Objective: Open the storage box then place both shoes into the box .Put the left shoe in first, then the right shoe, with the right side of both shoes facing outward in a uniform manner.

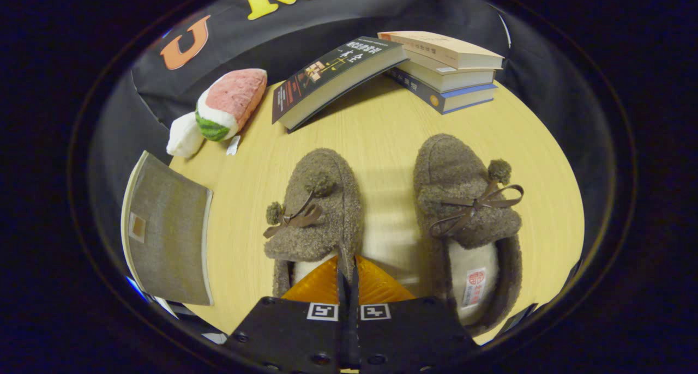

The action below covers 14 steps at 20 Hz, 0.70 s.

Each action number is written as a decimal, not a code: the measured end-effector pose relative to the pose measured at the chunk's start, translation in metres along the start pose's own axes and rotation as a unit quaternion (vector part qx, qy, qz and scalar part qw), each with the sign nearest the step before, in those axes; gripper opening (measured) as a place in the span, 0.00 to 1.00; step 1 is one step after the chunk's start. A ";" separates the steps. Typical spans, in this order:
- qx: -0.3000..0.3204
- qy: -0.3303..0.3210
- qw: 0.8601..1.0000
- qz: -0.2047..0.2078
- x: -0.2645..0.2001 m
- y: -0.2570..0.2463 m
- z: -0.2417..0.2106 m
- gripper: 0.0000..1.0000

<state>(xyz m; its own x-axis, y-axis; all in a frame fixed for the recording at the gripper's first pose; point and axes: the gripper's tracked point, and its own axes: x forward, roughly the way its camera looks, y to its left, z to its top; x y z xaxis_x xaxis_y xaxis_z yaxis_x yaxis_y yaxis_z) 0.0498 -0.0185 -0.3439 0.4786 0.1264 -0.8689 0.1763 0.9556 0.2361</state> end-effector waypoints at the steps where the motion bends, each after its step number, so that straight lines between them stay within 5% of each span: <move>1: 0.006 0.001 1.000 0.002 0.000 0.001 -0.001 0.00; 14: 0.100 -0.035 0.990 0.096 -0.085 0.103 0.023 0.00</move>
<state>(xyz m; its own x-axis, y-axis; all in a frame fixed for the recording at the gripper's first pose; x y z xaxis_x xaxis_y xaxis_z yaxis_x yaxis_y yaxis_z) 0.0472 0.0629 -0.2356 0.5765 0.2759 -0.7691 0.2397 0.8427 0.4820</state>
